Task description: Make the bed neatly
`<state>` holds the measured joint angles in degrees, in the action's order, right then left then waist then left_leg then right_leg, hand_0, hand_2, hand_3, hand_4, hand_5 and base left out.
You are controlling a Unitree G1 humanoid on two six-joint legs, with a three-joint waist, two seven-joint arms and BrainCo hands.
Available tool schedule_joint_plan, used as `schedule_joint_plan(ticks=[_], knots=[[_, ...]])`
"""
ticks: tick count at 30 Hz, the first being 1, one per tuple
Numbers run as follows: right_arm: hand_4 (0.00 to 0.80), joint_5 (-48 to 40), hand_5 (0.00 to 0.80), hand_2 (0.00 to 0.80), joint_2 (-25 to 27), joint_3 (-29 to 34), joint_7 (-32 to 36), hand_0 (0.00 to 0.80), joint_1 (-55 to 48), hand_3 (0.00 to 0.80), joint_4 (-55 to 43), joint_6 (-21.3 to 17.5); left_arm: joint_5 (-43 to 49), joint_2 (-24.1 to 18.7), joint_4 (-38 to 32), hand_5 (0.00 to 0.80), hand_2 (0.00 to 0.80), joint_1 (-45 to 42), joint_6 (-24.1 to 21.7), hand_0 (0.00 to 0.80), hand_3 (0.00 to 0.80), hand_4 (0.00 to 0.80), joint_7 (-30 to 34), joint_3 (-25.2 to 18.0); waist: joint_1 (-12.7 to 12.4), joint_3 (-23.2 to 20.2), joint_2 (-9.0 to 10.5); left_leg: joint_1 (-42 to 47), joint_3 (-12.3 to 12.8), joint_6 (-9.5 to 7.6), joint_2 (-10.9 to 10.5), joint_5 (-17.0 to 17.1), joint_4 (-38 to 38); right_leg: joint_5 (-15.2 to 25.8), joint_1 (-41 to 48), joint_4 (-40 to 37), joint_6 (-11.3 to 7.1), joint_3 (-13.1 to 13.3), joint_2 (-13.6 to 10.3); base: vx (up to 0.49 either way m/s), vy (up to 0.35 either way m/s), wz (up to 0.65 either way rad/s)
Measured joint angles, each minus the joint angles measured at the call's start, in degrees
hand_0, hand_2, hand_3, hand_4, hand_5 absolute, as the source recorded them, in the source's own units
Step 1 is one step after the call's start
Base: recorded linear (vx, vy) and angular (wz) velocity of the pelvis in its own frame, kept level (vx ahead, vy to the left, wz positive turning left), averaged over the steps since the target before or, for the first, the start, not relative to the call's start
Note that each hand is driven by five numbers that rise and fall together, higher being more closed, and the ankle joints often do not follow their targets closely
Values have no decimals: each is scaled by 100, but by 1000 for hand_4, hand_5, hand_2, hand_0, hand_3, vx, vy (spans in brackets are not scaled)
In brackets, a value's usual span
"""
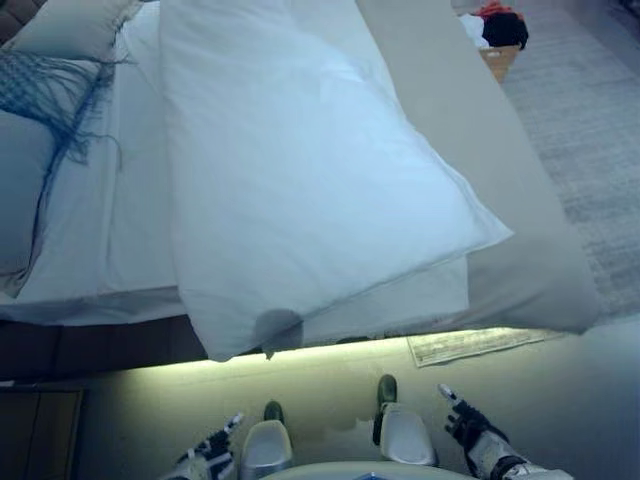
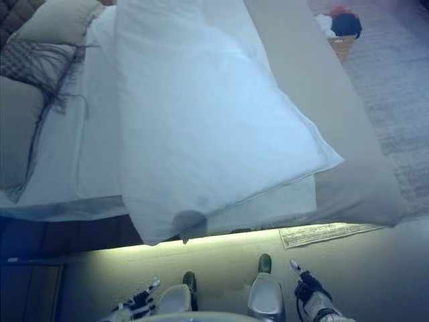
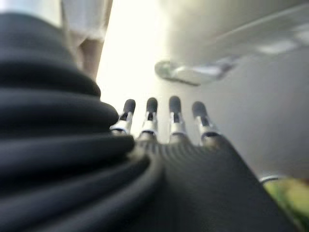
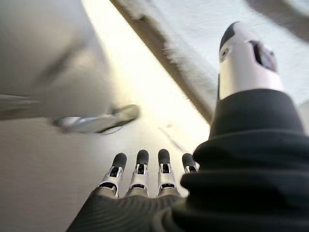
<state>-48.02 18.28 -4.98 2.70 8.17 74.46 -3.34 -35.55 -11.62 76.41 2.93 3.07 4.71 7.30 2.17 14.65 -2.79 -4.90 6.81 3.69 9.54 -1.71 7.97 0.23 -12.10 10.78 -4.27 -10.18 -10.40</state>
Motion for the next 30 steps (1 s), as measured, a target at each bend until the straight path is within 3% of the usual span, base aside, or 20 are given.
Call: schedule_joint_plan(ticks=[2, 3, 7, 11, 17, 22, 30], knots=[[0, -216, 0, 0, 162, 11, 69, 0, 191, 0, -56, -75, 2, -16, -58, 0, 0, 131, -20, 0, 0, 0, 35, 82, -12, 56, -94, -143, 49, 12, 44, 41, -224, -58, -172, 224, -11, -173, -42, -86, -43, 47], [0, -337, 0, 0, 178, 14, 101, 0, 204, 0, -73, -112, 4, -42, -79, 0, 0, 233, -43, 0, 0, 0, 45, 182, 18, 108, -50, -191, 47, 36, 10, 77, -258, -117, -303, 339, -18, -195, -110, -28, -9, 41], [0, -1087, 0, 0, 201, 132, 331, 0, 617, 0, -233, -169, -10, -78, -215, 0, 0, 642, -249, 0, 0, 0, 113, 498, 4, 405, -88, -581, -130, 199, -185, 223, -268, -277, -664, 766, -132, -196, -385, -67, 21, 44], [0, -1306, 0, 0, 334, 212, 261, 0, 1379, 0, -230, -177, -24, -215, -290, 0, 0, 881, -349, 0, 0, 0, 156, 501, -139, 803, -172, -919, -239, 252, -365, 247, -38, -384, -971, 1086, -218, -145, -596, -63, -17, 28], [0, -1419, 0, 0, 1267, 233, 104, 0, 2612, 0, -190, -137, -412, -369, -461, 0, 0, 1271, -405, 0, 0, 0, 190, 507, -489, 1307, -368, -1683, -448, 287, -542, 247, 453, -445, -1572, 1480, -244, -138, -806, -38, 19, 22], [0, -1589, 0, 0, 2067, 256, 131, 0, 3339, 0, -181, 41, -601, -514, -760, 0, 0, 1264, -404, 0, 0, 0, 195, 621, -791, 1431, -412, -2444, -607, 257, -617, 198, 981, -617, -2185, 2021, -199, -145, -943, -29, -21, 26], [0, -1667, 0, 0, 2626, 199, 307, 0, 4169, 0, -70, 179, -864, -690, -1221, 0, 0, 666, -422, 0, 0, 0, 355, 615, -992, 1493, -467, -3341, -699, 318, -582, -20, 1853, -910, -3056, 2803, -57, 2, -998, 26, 5, 4]])
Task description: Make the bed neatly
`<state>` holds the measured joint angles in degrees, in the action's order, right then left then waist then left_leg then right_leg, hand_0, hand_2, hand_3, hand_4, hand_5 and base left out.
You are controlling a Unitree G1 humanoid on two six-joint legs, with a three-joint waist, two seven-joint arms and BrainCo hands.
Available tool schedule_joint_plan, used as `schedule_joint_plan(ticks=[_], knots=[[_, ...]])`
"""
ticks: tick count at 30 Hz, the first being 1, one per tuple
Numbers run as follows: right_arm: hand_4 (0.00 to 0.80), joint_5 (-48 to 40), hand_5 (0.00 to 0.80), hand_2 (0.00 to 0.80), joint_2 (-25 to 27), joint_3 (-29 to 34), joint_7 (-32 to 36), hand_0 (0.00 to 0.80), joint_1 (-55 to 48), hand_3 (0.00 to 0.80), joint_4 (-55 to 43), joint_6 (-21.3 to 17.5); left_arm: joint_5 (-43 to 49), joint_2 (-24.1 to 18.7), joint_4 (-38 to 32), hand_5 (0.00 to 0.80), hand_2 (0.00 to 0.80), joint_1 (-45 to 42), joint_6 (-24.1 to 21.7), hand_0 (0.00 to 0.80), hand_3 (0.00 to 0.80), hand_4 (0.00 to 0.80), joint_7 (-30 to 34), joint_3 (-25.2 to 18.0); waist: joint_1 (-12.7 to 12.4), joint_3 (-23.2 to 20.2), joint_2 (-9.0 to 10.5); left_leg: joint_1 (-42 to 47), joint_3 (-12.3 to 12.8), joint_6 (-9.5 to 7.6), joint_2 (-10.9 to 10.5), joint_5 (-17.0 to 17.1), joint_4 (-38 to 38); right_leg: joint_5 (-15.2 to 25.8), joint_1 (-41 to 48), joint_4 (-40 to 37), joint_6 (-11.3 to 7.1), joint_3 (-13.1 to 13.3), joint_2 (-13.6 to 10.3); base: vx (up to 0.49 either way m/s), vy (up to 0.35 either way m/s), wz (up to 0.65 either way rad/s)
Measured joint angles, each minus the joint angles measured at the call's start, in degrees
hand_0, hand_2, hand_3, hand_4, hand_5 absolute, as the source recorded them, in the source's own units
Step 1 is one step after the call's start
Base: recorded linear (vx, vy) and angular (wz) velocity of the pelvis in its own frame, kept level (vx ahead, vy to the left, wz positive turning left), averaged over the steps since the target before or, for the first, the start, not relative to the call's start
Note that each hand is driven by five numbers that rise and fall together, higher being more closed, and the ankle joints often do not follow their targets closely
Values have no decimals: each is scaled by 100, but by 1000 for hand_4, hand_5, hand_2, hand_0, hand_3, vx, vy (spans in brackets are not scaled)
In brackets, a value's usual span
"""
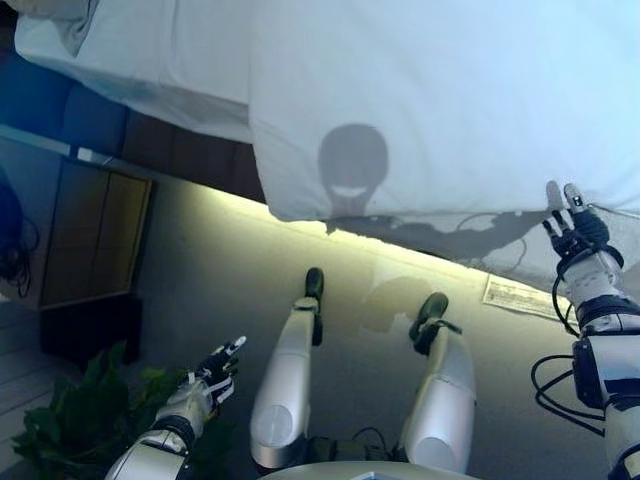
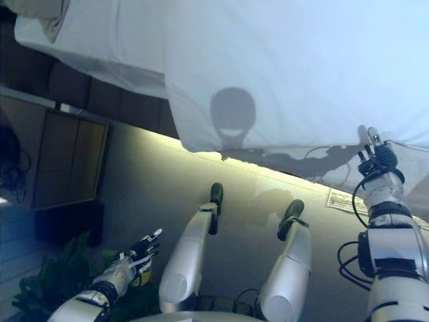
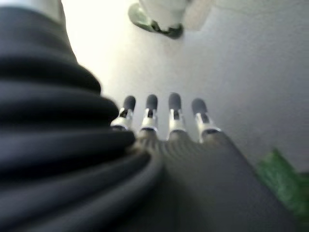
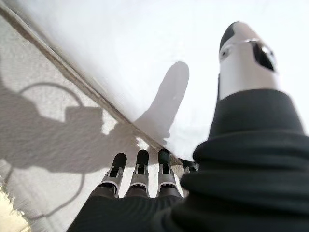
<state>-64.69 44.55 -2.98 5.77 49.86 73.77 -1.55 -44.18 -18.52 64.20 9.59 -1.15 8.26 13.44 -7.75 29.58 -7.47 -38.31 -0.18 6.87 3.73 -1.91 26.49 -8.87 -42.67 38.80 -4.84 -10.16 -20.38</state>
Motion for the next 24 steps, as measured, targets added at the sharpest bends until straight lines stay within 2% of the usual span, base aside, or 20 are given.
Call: schedule_joint_plan(ticks=[3, 10, 11, 12, 16, 24], knots=[[0, 51, 0, 0, 153, -20, 35, 0, 194, 0, 5, 32, -58, 3, -18, 0, 0, -116, -81, 0, 0, 0, 101, -10, -5, 30, -92, -278, -9, 11, 27, -83, 306, -31, -256, 213, 46, 49, 3, -9, 13, -5], [0, 254, 0, 0, 344, -217, 83, 0, 431, 0, -2, 68, -62, 12, -145, 0, 0, -372, -141, 0, 0, 0, 337, -99, -17, 35, -176, -582, -3, 7, 103, -295, 832, -142, -551, 607, 75, 196, 30, 24, 22, -6], [182, 300, 182, 182, 353, -216, 119, 182, 430, 182, -2, 67, -60, 12, -145, 0, 0, -391, -142, 0, 0, 0, 369, -119, -14, 35, -176, -566, 3, 11, 109, -298, 841, -139, -540, 607, 74, 204, 34, 41, 22, -7], [800, 366, 800, 800, 364, -215, 158, 800, 430, 800, -2, 67, -58, 13, -145, 0, 0, -397, -149, 0, 0, 0, 415, -119, -8, 35, -176, -543, 11, 11, 110, -298, 842, -136, -525, 606, 73, 213, 40, 48, 25, -4], [800, 504, 800, 800, 370, -197, 294, 800, 348, 800, 7, 62, -53, 33, -144, 0, 0, -407, -221, 0, 0, 0, 543, -119, -7, 36, -177, -330, 19, 12, 133, -306, 808, -117, -318, 546, 93, 212, 64, 60, 19, -4], [800, 630, 800, 800, 535, -72, 847, 800, 47, 800, -93, 64, -49, 59, -152, 0, 0, -504, -316, 0, 0, 0, 581, -120, 38, 31, -181, 522, 110, 2, 199, -307, 358, -82, 507, 101, 20, 154, 139, 47, 7, -7]])
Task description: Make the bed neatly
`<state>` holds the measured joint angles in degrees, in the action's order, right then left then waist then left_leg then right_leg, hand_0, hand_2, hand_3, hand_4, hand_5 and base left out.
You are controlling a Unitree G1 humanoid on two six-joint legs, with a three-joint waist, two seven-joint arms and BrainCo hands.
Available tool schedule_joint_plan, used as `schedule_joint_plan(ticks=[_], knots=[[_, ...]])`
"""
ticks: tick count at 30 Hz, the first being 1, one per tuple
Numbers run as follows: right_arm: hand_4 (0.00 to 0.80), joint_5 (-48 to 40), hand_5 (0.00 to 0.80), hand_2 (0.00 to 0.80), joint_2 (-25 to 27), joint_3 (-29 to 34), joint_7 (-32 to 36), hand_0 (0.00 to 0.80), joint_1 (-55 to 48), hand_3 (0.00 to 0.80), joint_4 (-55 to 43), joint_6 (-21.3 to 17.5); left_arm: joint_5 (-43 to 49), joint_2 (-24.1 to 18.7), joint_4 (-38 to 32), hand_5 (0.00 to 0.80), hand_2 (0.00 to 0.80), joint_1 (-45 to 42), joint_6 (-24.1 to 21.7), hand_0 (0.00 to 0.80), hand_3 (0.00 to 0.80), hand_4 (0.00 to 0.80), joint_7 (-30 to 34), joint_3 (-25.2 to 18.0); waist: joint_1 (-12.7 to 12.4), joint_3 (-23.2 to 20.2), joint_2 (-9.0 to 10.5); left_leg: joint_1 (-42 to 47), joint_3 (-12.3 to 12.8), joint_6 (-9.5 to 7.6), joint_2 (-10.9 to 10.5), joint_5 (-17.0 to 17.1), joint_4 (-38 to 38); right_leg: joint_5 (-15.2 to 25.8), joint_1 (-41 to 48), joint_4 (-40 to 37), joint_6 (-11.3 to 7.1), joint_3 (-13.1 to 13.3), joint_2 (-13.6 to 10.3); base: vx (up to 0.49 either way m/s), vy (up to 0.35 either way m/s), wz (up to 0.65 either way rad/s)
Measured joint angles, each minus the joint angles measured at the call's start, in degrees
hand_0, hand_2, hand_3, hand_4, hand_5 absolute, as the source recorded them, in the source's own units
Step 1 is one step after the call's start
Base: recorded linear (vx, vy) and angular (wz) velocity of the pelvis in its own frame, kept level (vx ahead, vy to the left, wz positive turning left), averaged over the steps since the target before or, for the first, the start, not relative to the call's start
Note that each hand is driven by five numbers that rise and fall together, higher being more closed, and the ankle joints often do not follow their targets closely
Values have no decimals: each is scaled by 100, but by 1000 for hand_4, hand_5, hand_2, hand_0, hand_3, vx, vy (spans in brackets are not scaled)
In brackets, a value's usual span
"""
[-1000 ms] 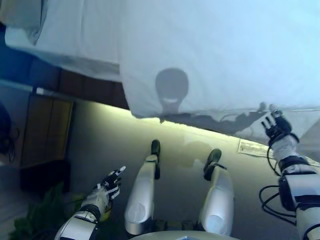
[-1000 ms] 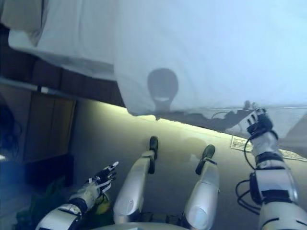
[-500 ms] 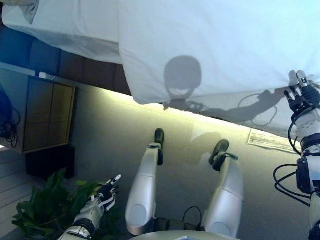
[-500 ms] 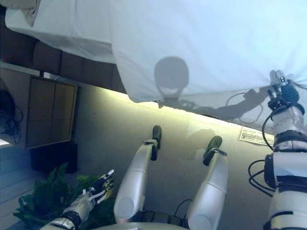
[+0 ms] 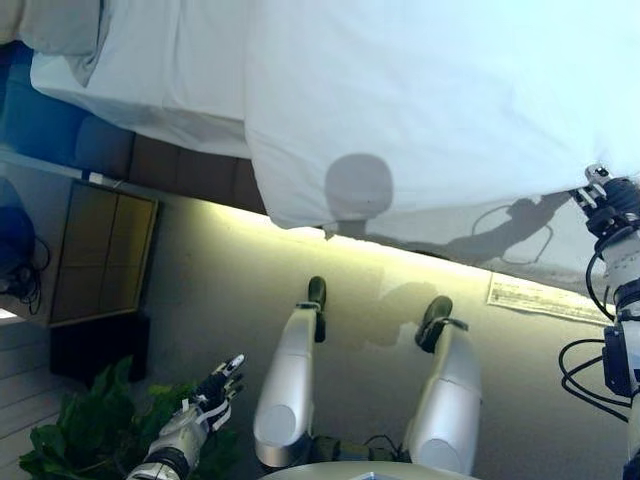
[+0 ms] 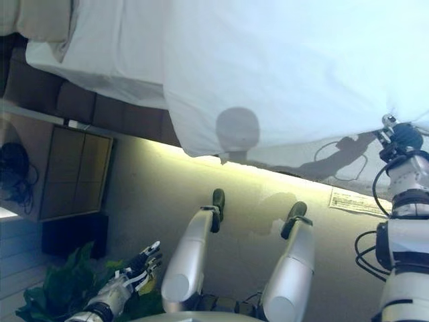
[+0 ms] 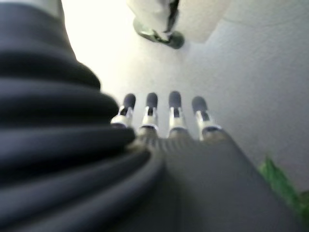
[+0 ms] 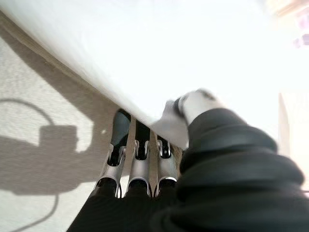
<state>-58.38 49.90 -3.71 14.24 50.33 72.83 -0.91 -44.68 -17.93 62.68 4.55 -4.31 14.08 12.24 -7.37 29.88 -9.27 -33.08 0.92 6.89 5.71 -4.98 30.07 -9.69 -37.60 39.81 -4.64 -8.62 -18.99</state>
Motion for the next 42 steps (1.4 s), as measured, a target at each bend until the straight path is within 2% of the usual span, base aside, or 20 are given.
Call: schedule_joint_plan(ticks=[3, 7, 12, 15, 18, 20, 22, 25, 28, 32, 35, 40, 42], knots=[[800, 48, 800, 800, 4, 8, 177, 800, -53, 800, -2, 27, 3, 3, 4, 0, 0, -6, 5, 0, 0, 0, 0, 0, 6, 0, 1, 211, 32, 1, 14, 0, -110, 29, 204, -123, 17, -30, 19, 30, 14, -4], [800, 145, 800, 800, 2, 8, 386, 800, -303, 800, -2, 153, 19, 16, 51, 0, 0, -9, -23, 0, 0, 0, -6, -4, -7, -4, 10, 674, 55, 7, 65, -4, -331, 111, 729, -448, -53, -134, 87, 41, -11, -3], [800, 144, 800, 800, -58, 9, 760, 800, -569, 800, -72, 370, 140, -86, 75, 0, 0, -12, -137, 0, 0, 0, -11, -40, 16, -125, 124, 1515, 185, -37, 121, 73, -956, 308, 1584, -1187, -127, -221, 217, 72, -9, -9], [800, 142, 800, 800, -383, 103, 819, 800, -1047, 800, -258, 372, 128, -420, -513, 0, 0, 21, -34, 0, 0, 0, -75, -262, 21, -569, 278, 1974, 216, -39, 116, 198, -1473, 471, 2103, -1774, -206, -350, 287, 120, -7, 2], [800, 141, 800, 800, -603, 100, 823, 800, -1403, 800, -504, 419, 117, -807, -1187, 0, 0, 257, 132, 0, 0, 0, -116, -257, 73, -926, 352, 2482, 252, -25, 93, 290, -1919, 688, 2746, -2441, -306, -472, 360, 107, 28, 3], [800, 141, 800, 800, -728, 72, 822, 800, -1484, 800, -524, 514, 115, -892, -1382, 0, 0, 406, 173, 0, 0, 0, -128, -220, 98, -1222, 401, 2737, 348, -32, 67, 296, -2143, 856, 3073, -2887, -373, -484, 405, 121, 56, -9], [800, 141, 800, 800, -822, 64, 801, 800, -1491, 800, -529, 601, 100, -930, -1487, 0, 0, 695, 308, 0, 0, 0, -115, -148, 187, -1306, 436, 3064, 372, -36, 41, 301, -2346, 1019, 3514, -3335, -422, -506, 448, 120, 48, -4], [800, 141, 800, 800, -972, -15, 693, 800, -1639, 800, -688, 684, 5, -967, -1788, 0, 0, 1003, 524, 0, 0, 0, 37, 162, 220, -1524, 564, 3300, 403, -35, 47, 302, -2551, 1111, 3817, -3706, -441, -518, 509, 98, 8, -2], [800, 140, 800, 800, -1215, -174, 596, 800, -1728, 800, -888, 719, 0, -936, -2129, 0, 0, 1248, 864, 0, 0, 0, 426, 633, 334, -1614, 677, 3577, 501, -34, 80, 302, -2707, 1134, 4083, -3888, -440, -516, 571, 80, -14, -7], [800, 135, 800, 800, -1584, -381, 551, 800, -1756, 800, -1018, 747, -252, -677, -2009, 0, 0, 1566, 1488, 0, 0, 0, 905, 898, 491, -1775, 832, 3755, 556, 27, 159, 338, -2899, 1157, 4176, -4014, -410, -484, 673, 5, -72, -9], [800, 48, 800, 800, -1702, -625, 441, 800, -1816, 800, -1252, 750, -372, -449, -1984, 0, 0, 1711, 1580, 0, 0, 0, 1166, 1233, 505, -1838, 952, 3744, 648, 95, 254, 379, -2973, 1222, 4126, -4123, -354, -428, 788, -132, -182, -15], [800, -208, 800, 800, -1973, -838, 257, 800, -1825, 800, -1373, 716, -702, -147, -1741, 0, 0, 1950, 1679, 0, 0, 0, 1228, 1358, 504, -1843, 1191, 3669, 699, 233, 520, 461, -3052, 1298, 4011, -4229, -220, -412, 1074, -36, -239, -10], [800, -354, 800, 800, -2085, -884, 189, 800, -1825, 800, -1479, 713, -1111, -31, -1562, 0, 0, 2010, 2032, 0, 0, 0, 1086, 1315, 493, -1823, 1340, 3602, 749, 288, 622, 495, -3059, 1353, 3927, -4285, -140, -398, 1182, 14, -266, -16]])
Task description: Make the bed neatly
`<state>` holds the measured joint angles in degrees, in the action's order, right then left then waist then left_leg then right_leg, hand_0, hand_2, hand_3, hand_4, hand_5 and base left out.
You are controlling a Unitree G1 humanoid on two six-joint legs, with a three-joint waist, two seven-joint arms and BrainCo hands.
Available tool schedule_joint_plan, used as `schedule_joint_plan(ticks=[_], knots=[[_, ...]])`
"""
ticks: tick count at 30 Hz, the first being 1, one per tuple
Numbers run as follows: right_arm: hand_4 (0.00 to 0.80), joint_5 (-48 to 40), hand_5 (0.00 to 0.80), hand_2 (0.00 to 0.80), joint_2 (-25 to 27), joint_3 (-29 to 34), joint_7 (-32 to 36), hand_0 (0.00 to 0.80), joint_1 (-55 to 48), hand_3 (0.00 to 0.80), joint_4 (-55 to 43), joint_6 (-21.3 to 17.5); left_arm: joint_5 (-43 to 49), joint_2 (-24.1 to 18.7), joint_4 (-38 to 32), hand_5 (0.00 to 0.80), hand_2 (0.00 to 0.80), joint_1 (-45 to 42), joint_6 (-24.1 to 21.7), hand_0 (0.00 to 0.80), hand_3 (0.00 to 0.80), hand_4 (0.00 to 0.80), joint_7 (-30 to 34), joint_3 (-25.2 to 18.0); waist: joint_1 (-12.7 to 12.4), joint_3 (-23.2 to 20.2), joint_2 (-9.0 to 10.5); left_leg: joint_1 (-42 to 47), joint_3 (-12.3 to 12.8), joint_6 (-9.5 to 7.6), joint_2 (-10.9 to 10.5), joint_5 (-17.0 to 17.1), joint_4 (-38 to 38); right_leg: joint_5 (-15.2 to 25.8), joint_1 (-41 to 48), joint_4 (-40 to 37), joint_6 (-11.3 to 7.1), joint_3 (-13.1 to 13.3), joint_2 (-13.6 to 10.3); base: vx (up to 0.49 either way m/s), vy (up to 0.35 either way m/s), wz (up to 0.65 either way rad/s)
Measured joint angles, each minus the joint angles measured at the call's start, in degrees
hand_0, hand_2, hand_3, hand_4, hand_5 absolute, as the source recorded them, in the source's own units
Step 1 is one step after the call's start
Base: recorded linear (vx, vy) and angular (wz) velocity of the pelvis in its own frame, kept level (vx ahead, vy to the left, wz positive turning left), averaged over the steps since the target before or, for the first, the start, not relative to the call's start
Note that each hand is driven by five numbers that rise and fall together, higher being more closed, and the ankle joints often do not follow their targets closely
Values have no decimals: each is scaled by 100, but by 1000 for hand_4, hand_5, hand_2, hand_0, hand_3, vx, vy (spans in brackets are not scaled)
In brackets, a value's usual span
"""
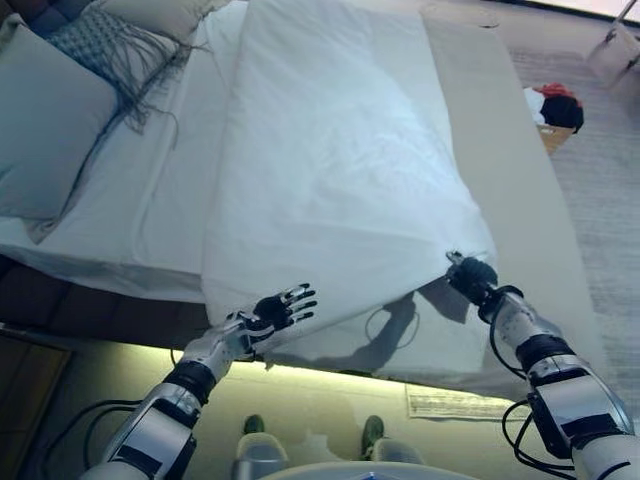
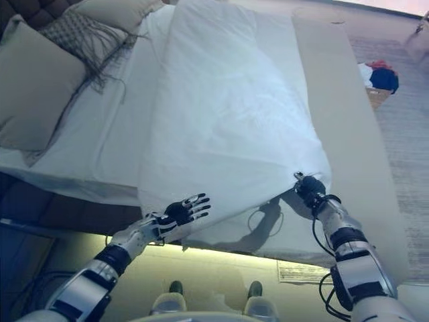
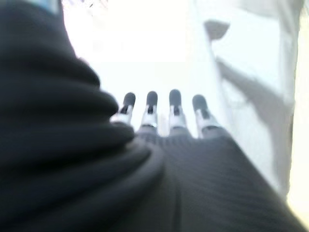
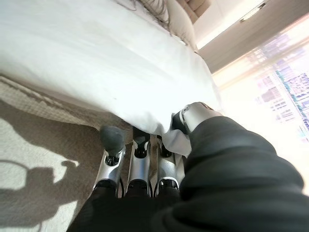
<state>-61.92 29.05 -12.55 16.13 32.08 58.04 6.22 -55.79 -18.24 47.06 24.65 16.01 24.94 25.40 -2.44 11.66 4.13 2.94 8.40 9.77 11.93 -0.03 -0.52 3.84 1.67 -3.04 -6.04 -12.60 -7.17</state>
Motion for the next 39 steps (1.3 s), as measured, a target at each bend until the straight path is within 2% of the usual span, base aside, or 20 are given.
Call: schedule_joint_plan(ticks=[4, 7, 8, 12, 18, 26, 32, 39], knots=[[800, -200, 800, 800, -281, -126, -49, 800, 7, 800, -77, -26, -1137, 374, 656, 0, 0, -23, 872, 0, 0, 0, -196, -205, 10, 78, 350, 8, 94, 58, 187, 30, -18, 73, -15, -130, 105, 53, 209, -6, -241, -15], [800, -311, 800, 800, -549, -137, -49, 800, 3, 800, -115, -92, -2032, 617, 1007, 0, 0, -98, 1488, 0, 0, 0, -273, -713, 25, 135, 577, -39, 151, 101, 327, 45, -22, 90, -113, -127, 131, 95, 344, 24, -205, -15], [800, -333, 800, 800, -620, -137, -49, 800, 2, 800, -181, -97, -2286, 658, 1056, 0, 0, -107, 1657, 0, 0, 0, -308, -812, 29, 141, 635, -66, 196, 167, 373, 73, -36, 108, -178, -122, 156, 111, 394, 43, -150, -22], [800, -354, 800, 800, -789, -154, -51, 800, -36, 800, -346, -135, -3298, 842, 1083, 0, 0, -224, 1955, 0, 0, 0, -631, -1098, 118, 163, 714, -38, 262, 192, 441, 85, -80, 134, -198, -145, 194, 123, 480, 41, -113, -9], [800, -352, 800, 800, -849, -164, -72, 800, -205, 800, -684, -136, -3625, 864, 1150, 0, 0, -229, 1897, 0, 0, 0, -1192, -1217, 176, 194, 778, -45, 318, 193, 489, 85, -89, 134, -242, -147, 194, 148, 521, 19, -80, -4], [800, -352, 800, 800, -865, -183, -83, 800, -228, 800, -876, -170, -3837, 798, 1376, 0, 0, -190, 1324, 0, 0, 0, -1275, -1270, 256, 292, 876, -167, 398, 196, 477, 84, -104, 136, -441, -126, 196, 248, 511, -17, -19, -6], [800, -352, 800, 800, -866, -184, -43, 800, -362, 800, -1065, -197, -3999, 771, 1375, 0, 0, -13, 915, 0, 0, 0, -1325, -1374, 321, 465, 803, -154, 398, 215, 476, 70, -105, 136, -422, -136, 197, 242, 508, 39, -3, 0], [800, -352, 800, 800, -866, -184, 42, 800, -422, 800, -1064, -222, -4069, 474, 1480, 0, 0, 62, 438, 0, 0, 0, -1277, -1866, 310, 520, 724, -42, 374, 217, 469, 69, -104, 136, -240, -182, 197, 186, 499, 31, 5, 5]])
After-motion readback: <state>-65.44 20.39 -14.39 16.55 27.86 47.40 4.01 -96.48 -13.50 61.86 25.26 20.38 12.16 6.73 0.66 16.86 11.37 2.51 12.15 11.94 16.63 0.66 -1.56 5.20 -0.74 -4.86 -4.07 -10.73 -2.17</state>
